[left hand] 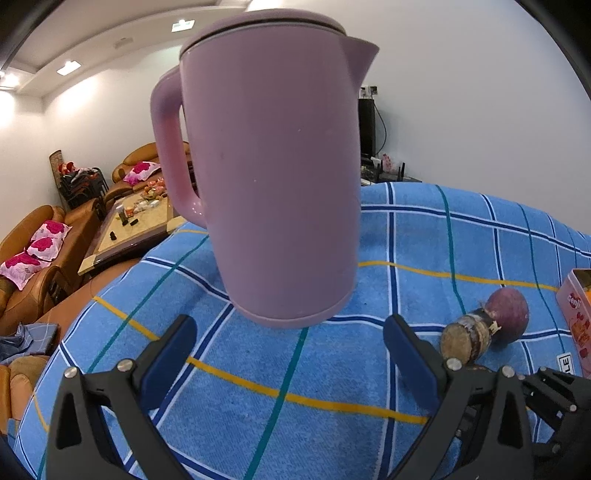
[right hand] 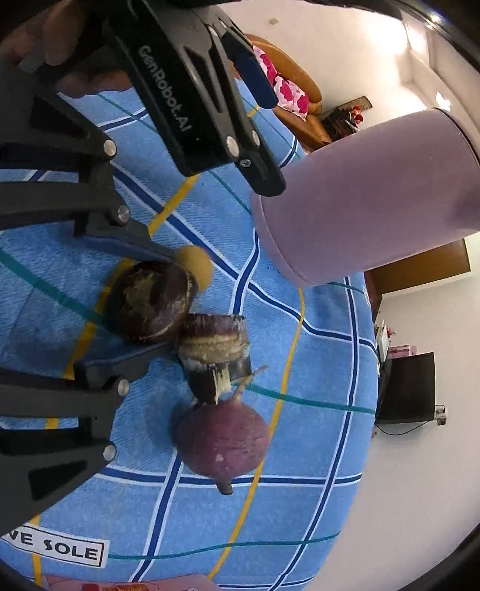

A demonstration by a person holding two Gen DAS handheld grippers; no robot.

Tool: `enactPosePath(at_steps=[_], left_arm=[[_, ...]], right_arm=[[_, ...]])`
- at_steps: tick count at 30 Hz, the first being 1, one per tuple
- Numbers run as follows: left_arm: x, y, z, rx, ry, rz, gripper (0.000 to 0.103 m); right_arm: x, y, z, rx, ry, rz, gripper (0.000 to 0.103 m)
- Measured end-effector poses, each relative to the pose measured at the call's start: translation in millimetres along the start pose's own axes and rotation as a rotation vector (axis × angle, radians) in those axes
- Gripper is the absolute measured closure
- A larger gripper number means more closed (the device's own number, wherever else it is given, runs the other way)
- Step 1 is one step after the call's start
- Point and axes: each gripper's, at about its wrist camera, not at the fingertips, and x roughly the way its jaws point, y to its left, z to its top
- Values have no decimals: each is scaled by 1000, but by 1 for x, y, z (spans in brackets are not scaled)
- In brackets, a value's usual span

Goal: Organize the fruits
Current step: 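Grasp a mangosteen with the right tool while the left grasps the small yellow fruit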

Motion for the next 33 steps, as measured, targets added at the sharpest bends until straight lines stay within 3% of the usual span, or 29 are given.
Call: enactPosePath(at_steps=[9, 14, 16, 18, 23, 26, 28, 29, 33], left_arm=[[-1, -14, -2, 64, -9, -65, 2], [2, -35, -9, 163, 22, -171, 18], [5, -47, -14, 228, 45, -198, 30], [6, -56, -16, 270, 54, -222, 32], [15, -62, -16, 275, 104, -273, 40], [13, -66, -18, 290, 113, -327, 60], [15, -68, -22, 286, 162, -408, 72], [20, -69, -26, 285, 208, -433, 74], [23, -55, -26, 217, 236, -490, 75]], right_arm=[[-39, -34, -21, 9, -67, -84, 60], [-54, -60, -27, 59, -94, -93, 60], [-58, -66, -30, 77, -95, -86, 60], [-61, -69, -31, 86, -95, -82, 60], [-62, -68, -32, 84, -96, -72, 60], [-63, -66, -33, 82, -95, -66, 60], [-62, -65, -33, 84, -89, -59, 60], [-62, -65, -34, 85, -88, -58, 60], [-61, -66, -34, 91, -88, -54, 60]])
